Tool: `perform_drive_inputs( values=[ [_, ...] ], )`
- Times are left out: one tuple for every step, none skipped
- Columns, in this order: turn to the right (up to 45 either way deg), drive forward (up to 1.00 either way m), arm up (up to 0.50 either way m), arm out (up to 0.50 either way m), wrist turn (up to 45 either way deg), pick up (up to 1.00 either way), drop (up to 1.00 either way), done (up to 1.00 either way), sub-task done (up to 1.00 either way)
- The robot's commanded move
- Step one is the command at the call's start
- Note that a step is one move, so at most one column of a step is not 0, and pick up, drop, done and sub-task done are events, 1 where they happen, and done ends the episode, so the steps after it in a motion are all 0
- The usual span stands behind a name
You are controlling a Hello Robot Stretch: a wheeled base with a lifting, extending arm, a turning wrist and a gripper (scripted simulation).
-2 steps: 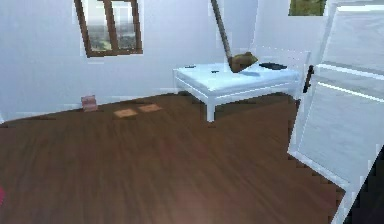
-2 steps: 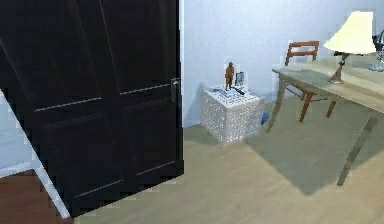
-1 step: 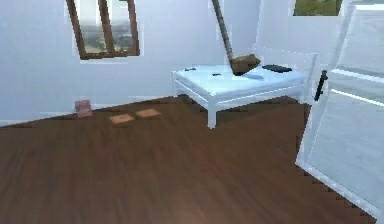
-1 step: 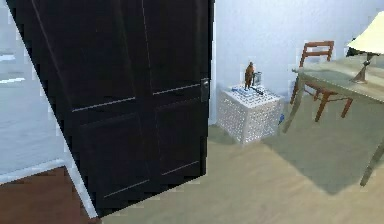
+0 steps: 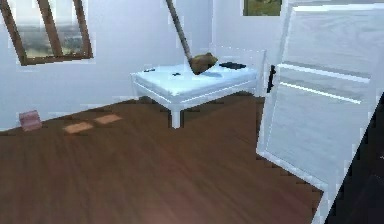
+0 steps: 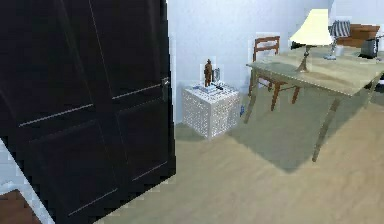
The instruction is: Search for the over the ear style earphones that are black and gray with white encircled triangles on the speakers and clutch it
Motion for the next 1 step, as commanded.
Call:
perform_drive_inputs(
  values=[
    [0.0,1.00,0.00,0.00,0.0,0.00,0.00,0.00,0.00]
  ],
)
